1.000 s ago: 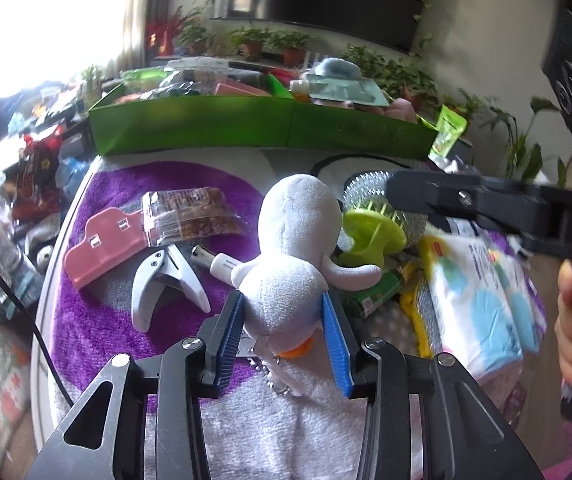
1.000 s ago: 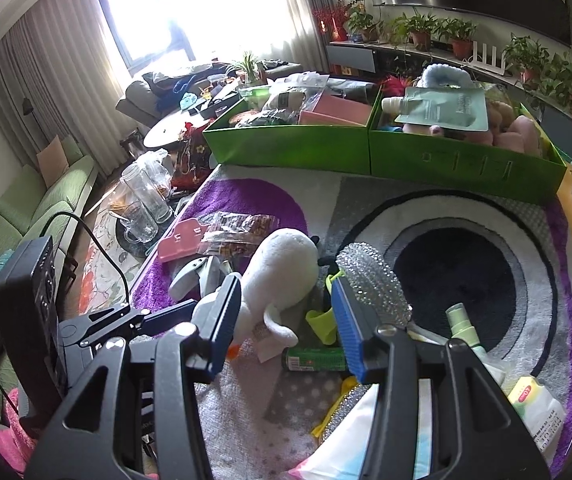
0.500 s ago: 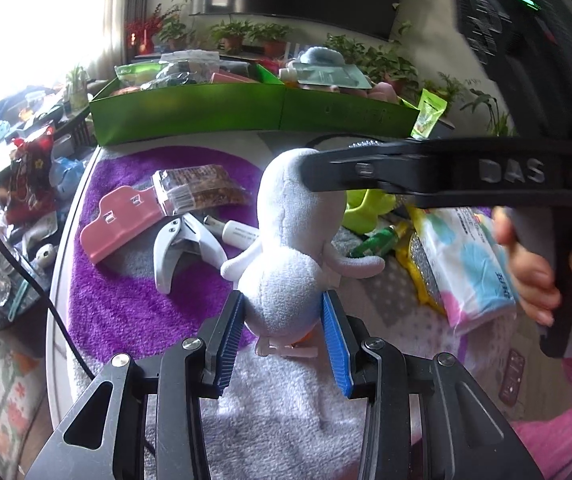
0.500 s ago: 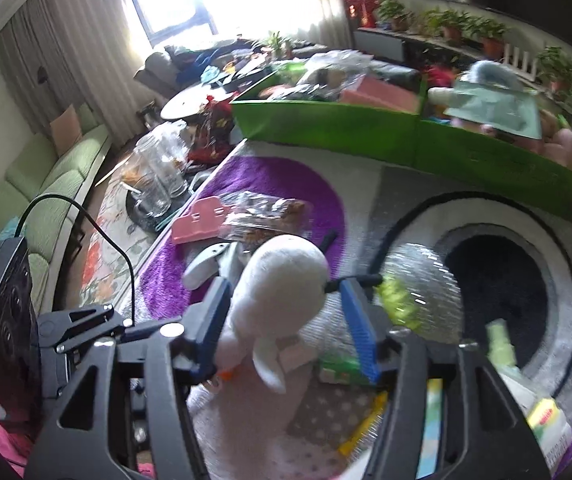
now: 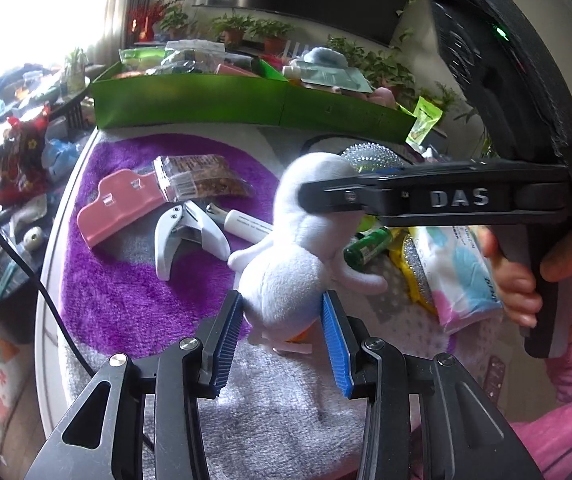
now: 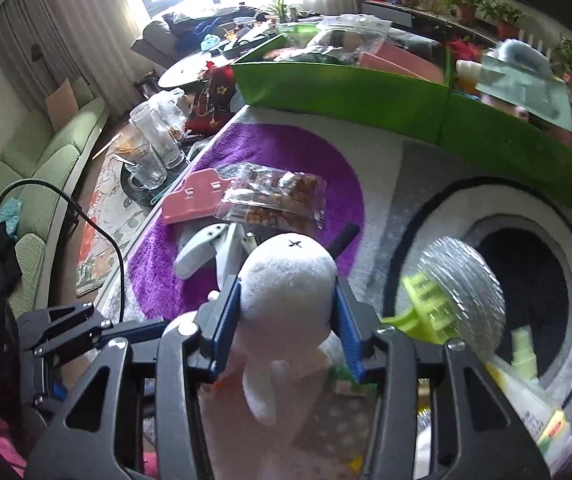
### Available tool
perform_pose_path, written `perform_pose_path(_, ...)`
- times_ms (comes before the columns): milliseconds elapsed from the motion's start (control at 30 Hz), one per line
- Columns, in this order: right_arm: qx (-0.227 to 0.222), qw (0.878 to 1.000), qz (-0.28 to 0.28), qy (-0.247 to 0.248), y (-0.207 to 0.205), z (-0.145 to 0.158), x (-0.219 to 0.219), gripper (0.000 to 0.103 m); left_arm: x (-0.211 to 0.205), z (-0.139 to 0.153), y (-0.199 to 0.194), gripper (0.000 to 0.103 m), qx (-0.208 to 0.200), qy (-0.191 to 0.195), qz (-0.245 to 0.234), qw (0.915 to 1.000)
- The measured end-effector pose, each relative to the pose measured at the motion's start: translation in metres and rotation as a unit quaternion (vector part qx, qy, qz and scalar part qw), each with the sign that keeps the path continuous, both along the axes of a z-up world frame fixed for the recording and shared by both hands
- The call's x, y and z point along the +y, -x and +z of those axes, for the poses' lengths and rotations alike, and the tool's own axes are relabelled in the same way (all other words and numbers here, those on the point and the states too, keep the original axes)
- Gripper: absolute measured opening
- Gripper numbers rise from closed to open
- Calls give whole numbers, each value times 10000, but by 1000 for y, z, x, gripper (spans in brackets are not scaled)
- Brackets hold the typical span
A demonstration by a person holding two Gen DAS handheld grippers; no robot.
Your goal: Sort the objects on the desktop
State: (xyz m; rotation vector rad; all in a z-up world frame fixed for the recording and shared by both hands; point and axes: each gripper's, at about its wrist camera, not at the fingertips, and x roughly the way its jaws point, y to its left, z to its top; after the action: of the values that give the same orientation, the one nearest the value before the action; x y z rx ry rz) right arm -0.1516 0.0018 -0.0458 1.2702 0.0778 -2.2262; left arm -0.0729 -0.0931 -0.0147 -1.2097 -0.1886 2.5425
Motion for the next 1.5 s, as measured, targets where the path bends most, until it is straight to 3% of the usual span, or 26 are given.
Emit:
perform_pose_path(133,-450,9977,-404,307,-4,-6,24,45,-1,1,-3,40,-21,-81,35,10000)
perform_pose_path(333,-759,9935,-621,578,-27,-12,42,48,-6,13,-7,40,163,-94,275,9994)
perform_pose_path(833,-1119,9922,-462,289,-64,-31,48,55,4,12,-14,40,4,-63,168,9998)
perform_pose_path(967,-1062,9935,-360,216,-68,-31,49,53,8,11,-16,40,-15,-19,141,9999)
perform_pose_path(1167,-761,9959,-471,162,-69,-21,56,63,11,10,-16,40,-32,-1,162,9999)
perform_pose_path(1367,-637,9966,-468,218,-67,-20,55,64,18,9,-19,42,-59,70,129,9999)
perform_pose_path(1500,-701,9962,-432,273,-66,-29,52,53,23,3,-18,48,-107,171,134,9997)
